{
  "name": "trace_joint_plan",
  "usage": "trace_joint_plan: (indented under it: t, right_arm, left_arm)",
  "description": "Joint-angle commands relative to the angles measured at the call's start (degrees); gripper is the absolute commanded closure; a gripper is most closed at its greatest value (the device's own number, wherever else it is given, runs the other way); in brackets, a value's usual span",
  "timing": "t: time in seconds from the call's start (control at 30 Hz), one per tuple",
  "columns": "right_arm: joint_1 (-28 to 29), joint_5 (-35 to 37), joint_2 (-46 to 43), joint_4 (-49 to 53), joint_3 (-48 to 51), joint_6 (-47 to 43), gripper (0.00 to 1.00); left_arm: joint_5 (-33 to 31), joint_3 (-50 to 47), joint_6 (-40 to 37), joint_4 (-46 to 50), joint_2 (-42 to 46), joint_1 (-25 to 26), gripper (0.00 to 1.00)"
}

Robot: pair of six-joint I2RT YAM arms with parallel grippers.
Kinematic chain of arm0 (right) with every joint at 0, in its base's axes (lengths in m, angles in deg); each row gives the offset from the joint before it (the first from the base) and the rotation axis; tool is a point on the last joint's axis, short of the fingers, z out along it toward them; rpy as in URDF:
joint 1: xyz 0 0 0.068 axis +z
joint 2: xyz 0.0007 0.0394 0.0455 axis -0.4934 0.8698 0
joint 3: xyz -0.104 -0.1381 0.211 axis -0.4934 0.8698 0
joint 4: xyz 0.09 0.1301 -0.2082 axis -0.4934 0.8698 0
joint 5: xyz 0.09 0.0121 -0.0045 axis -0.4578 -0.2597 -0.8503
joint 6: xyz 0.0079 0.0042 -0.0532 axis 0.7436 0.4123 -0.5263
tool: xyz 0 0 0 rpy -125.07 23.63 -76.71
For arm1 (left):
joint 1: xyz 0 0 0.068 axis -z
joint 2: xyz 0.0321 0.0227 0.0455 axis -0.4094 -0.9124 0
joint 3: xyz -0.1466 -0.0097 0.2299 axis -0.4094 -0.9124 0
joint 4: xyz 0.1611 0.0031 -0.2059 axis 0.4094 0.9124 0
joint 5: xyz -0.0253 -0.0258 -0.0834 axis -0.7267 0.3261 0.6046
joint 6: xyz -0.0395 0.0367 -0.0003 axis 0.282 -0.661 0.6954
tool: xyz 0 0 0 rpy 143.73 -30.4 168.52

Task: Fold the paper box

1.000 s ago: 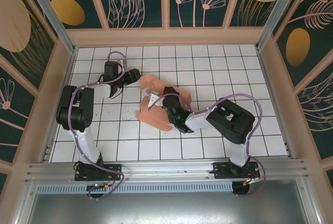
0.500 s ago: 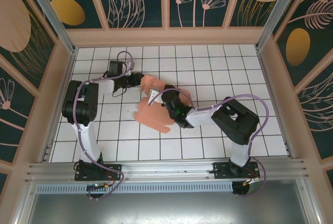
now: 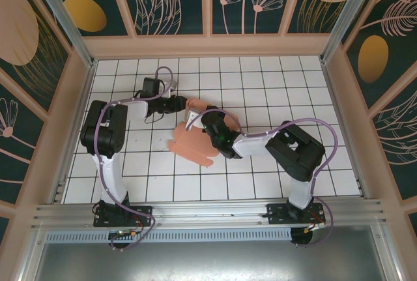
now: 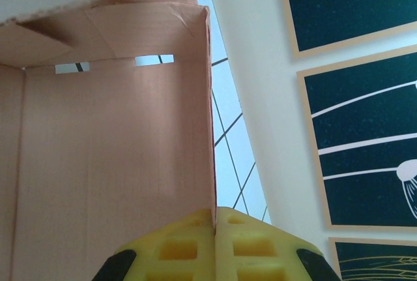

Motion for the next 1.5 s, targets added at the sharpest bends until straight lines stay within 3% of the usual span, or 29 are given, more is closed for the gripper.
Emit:
trace_joint_plan:
  t: [0.0, 0.4, 0.63, 0.83, 0.93, 1.03, 1.3, 1.47]
  right_arm:
    - [-0.5, -0.6, -1.1, 0.5, -1.9, 1.9, 1.0]
    - [-0.7, -2.1, -1.5, 4.3, -2.7, 4.4, 1.0]
    - [-0.7, -2.2, -1.1, 5.3, -3.1, 4.9, 1.0]
    - [-0.7, -2.3, -0.6, 5.9, -3.4, 5.2, 1.0]
    - [-0.8, -2.3, -0.5, 6.2, -3.6, 5.2, 1.0]
    - [-0.8, -2.3, -0.3, 6.7, -3.8, 5.4, 1.0]
    - [-0.7, -2.6, -0.2, 7.4, -4.1, 5.7, 1.0]
    - [-0.6, -2.7, -0.2, 7.9, -4.4, 5.9, 1.0]
  left_arm:
    - [2.0, -2.0, -1.6, -0.5, 2.1, 0.5, 0.6]
    - [0.4, -17.5, -4.8, -21.1, 11.1, 0.7, 0.43]
    - [2.4, -19.6, -6.2, -23.8, 12.9, 0.6, 0.39]
    - [3.3, -21.6, -7.3, -25.0, 13.6, 0.6, 0.41]
    - [4.9, -21.5, -7.9, -24.7, 12.9, 0.7, 0.49]
    - [6.5, -21.5, -8.0, -25.1, 12.5, 0.6, 0.51]
    - [7.7, -20.9, -8.7, -24.7, 10.9, 1.1, 0.5]
    - [4.3, -19.8, -12.5, -20.7, 10.8, 2.7, 0.49]
